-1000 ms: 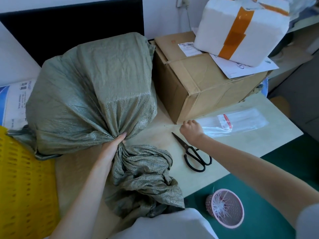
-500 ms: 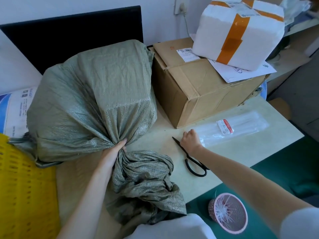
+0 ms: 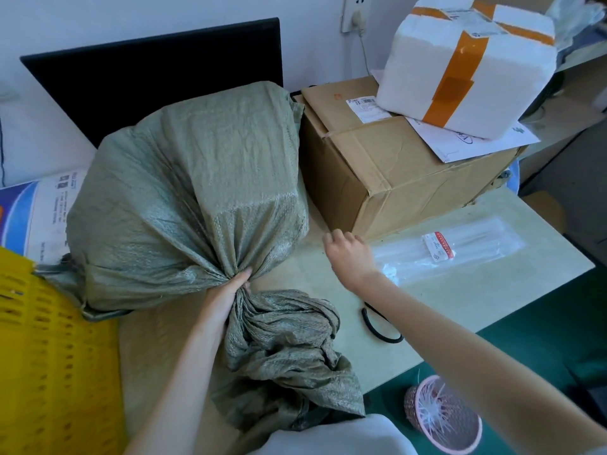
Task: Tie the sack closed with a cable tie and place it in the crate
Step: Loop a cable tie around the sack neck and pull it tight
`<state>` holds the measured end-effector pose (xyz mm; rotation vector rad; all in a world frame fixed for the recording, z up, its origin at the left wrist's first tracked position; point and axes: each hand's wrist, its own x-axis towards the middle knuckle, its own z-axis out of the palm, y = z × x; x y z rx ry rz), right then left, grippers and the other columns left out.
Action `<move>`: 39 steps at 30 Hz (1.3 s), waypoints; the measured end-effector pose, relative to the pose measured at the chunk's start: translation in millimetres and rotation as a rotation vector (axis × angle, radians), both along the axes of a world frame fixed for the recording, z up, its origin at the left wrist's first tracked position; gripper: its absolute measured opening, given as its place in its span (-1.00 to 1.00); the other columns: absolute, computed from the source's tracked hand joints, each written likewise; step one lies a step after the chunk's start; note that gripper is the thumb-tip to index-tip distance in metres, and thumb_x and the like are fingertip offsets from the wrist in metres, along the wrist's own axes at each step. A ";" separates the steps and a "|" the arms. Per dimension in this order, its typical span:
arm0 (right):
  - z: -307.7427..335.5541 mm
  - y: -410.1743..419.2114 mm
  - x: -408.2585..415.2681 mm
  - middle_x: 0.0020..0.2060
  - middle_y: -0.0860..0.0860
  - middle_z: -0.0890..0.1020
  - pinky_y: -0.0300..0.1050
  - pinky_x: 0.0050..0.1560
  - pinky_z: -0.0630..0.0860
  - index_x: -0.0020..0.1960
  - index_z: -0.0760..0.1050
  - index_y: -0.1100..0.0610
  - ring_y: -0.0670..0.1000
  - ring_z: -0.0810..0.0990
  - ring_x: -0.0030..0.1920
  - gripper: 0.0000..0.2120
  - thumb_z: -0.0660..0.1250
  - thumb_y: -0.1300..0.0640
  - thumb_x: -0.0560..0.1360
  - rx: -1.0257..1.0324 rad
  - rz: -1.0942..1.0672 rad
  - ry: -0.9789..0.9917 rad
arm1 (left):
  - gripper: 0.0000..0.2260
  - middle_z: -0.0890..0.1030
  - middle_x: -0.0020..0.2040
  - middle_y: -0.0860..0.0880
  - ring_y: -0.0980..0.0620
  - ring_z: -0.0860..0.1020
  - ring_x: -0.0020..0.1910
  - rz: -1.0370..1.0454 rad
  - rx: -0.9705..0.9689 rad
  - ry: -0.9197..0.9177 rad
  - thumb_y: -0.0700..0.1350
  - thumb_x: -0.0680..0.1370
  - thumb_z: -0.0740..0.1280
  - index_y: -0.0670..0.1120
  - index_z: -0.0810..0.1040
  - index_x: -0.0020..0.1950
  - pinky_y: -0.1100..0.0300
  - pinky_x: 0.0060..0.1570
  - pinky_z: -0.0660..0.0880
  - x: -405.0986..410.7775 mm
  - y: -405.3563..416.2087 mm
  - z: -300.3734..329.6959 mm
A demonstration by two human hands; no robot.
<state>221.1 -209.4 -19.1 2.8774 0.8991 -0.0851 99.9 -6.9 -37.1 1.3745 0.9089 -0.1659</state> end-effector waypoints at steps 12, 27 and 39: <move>143.0 17.3 -9.2 -0.39 0.10 0.64 0.07 -0.20 0.60 -0.19 0.42 0.18 0.06 0.62 -0.40 -0.84 0.24 0.18 0.56 1.422 -0.244 0.167 | -0.63 0.53 0.20 0.05 -0.03 0.50 0.20 0.042 -0.075 0.010 0.30 0.25 0.48 0.02 0.67 -0.23 0.12 0.28 0.28 1.6 1.7 7.4; 114.6 11.0 -18.5 -0.26 0.17 0.70 -0.24 -0.31 0.58 -0.13 0.39 0.17 -0.02 0.67 -0.37 -0.85 0.24 0.13 0.58 2.169 -0.620 0.753 | -0.69 0.62 -0.09 0.00 0.09 0.54 -0.07 0.148 -0.029 -0.050 -0.02 0.50 0.37 -0.14 0.52 -0.39 0.41 -0.27 0.32 2.1 -7.1 13.0; 88.8 34.0 -19.7 -0.29 0.06 0.62 -0.30 -0.20 0.53 -0.11 0.46 0.17 -0.09 0.56 -0.31 -0.92 0.29 0.32 0.52 2.358 -0.681 1.073 | -0.69 0.38 0.14 0.07 0.11 0.31 0.07 0.100 -0.051 0.006 0.13 0.49 0.34 -0.09 0.57 -0.28 0.21 0.05 0.11 0.4 -6.7 10.0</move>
